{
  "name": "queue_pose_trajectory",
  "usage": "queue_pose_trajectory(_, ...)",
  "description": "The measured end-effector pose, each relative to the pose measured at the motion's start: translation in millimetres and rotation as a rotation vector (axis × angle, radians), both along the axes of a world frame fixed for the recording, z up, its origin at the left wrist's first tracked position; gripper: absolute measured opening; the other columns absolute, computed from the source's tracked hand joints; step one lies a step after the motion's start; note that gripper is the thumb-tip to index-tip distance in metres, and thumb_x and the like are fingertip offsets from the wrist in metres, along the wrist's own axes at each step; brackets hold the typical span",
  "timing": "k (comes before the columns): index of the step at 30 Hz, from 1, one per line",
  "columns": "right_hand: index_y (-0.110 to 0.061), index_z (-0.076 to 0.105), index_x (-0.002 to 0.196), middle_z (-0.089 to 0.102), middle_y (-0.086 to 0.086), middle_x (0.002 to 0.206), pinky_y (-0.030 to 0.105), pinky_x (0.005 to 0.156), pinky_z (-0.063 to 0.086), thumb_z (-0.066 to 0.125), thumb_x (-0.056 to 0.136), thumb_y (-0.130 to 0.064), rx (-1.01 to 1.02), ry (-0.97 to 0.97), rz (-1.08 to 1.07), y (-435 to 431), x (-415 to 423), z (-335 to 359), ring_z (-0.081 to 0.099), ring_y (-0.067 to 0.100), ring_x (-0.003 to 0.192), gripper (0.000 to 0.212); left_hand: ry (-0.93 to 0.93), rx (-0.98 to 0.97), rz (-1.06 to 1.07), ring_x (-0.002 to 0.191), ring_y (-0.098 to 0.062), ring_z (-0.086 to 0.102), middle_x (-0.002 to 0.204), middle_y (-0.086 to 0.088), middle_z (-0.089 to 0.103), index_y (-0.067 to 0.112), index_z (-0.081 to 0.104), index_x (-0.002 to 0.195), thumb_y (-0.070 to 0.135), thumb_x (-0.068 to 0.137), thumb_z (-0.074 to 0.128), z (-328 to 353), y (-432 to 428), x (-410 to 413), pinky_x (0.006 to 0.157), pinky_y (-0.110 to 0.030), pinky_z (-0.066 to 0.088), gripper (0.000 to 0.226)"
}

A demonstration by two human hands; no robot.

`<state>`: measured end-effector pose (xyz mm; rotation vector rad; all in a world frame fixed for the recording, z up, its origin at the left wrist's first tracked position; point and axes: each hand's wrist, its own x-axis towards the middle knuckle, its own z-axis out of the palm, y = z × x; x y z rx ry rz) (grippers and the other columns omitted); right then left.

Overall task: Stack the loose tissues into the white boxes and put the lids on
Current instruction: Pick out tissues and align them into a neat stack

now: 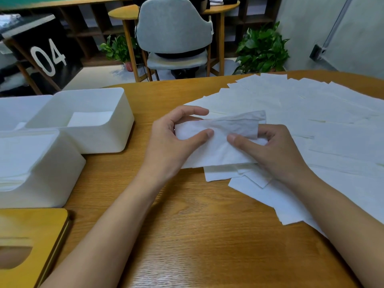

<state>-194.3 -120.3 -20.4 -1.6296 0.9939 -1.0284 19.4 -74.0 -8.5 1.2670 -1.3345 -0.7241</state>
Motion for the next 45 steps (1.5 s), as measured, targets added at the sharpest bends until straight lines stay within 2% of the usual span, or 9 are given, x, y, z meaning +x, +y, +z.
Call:
queue_pose_trajectory(8,-0.045,0.05,0.148,0.061,-0.024,0.139,0.021,0.099,0.053,0.074,0.094,-0.028,-0.082,0.026,0.125,3,3,-2,0.061,0.0,0.125,0.062,0.081,0.078,0.039,0.092,-0.016,0.075,0.098,0.0,0.077,0.023,0.076,0.113,0.017,0.085,0.088,-2,1,-7,0.082,-0.037,0.064,0.031)
queue_pose_trajectory(17,-0.053,0.034,0.154,0.037,-0.033,0.156,0.051,0.114,0.047,0.07,0.1,-0.022,-0.131,0.052,0.083,-2,2,-5,0.049,0.009,0.142,0.072,0.082,0.107,0.077,0.091,-0.011,0.073,0.1,0.002,0.077,0.023,0.075,0.113,0.017,0.086,0.087,-7,0,-9,0.078,-0.029,0.061,0.03)
queue_pose_trajectory(22,-0.045,0.032,0.157,0.048,-0.022,0.154,0.04,0.103,0.057,0.07,0.099,-0.013,-0.13,-0.06,0.094,-4,-1,-3,0.06,0.011,0.132,0.076,-0.055,0.048,0.192,0.118,0.002,0.059,0.13,0.014,0.061,0.036,0.062,0.131,0.036,0.084,0.088,-11,-1,-10,0.095,-0.02,0.052,0.054)
queue_pose_trajectory(26,-0.037,0.028,0.161,0.063,-0.008,0.144,0.038,0.1,0.058,0.068,0.095,-0.003,-0.049,-0.268,0.139,-10,-7,-2,0.064,0.019,0.13,0.084,0.246,0.202,-0.068,0.119,-0.009,0.069,0.129,0.009,0.072,0.034,0.051,0.144,0.037,0.086,0.082,-2,2,-8,0.101,-0.036,0.058,0.066)
queue_pose_trajectory(32,-0.016,0.023,0.161,0.054,-0.045,0.134,0.009,0.099,0.046,0.072,0.088,0.011,-0.224,-0.066,0.118,-8,-8,1,0.053,-0.012,0.13,0.092,0.062,0.149,-0.135,0.117,0.008,0.063,0.128,0.017,0.068,0.031,0.052,0.142,0.014,0.085,0.087,-9,1,-10,0.093,-0.013,0.051,0.068)
queue_pose_trajectory(35,-0.027,0.021,0.163,0.05,-0.042,0.141,0.02,0.107,0.048,0.082,0.084,0.0,-0.198,0.017,0.106,-9,-7,-4,0.051,-0.009,0.133,0.103,-0.105,0.11,-0.054,0.127,0.019,0.044,0.135,0.032,0.054,0.042,0.051,0.143,0.025,0.082,0.09,-16,-3,-6,0.105,-0.005,0.032,0.074)
queue_pose_trajectory(38,-0.037,0.024,0.162,0.029,-0.031,0.162,0.031,0.126,0.031,0.085,0.085,-0.02,-0.229,0.105,0.041,-10,-4,-6,0.029,-0.008,0.149,0.099,-0.114,0.057,-0.065,0.127,0.024,0.041,0.136,0.034,0.051,0.036,0.05,0.145,0.02,0.086,0.087,-19,-3,-10,0.099,0.003,0.028,0.072)
queue_pose_trajectory(41,-0.034,0.029,0.161,0.032,-0.025,0.162,0.021,0.123,0.03,0.081,0.09,-0.018,-0.247,0.081,-0.007,-8,-3,-5,0.03,-0.01,0.147,0.089,-0.112,0.002,-0.088,0.126,0.02,0.046,0.135,0.03,0.053,0.028,0.05,0.146,0.013,0.092,0.081,-19,-2,-13,0.099,-0.002,0.036,0.064)
queue_pose_trajectory(45,-0.039,0.029,0.159,0.033,-0.032,0.159,0.035,0.12,0.042,0.08,0.091,-0.022,-0.223,0.051,0.006,-6,-3,-1,0.04,-0.005,0.144,0.087,-0.039,-0.009,-0.098,0.11,-0.008,0.063,0.127,0.015,0.064,0.027,0.059,0.133,0.017,0.096,0.078,-16,-4,-6,0.087,-0.029,0.056,0.043)
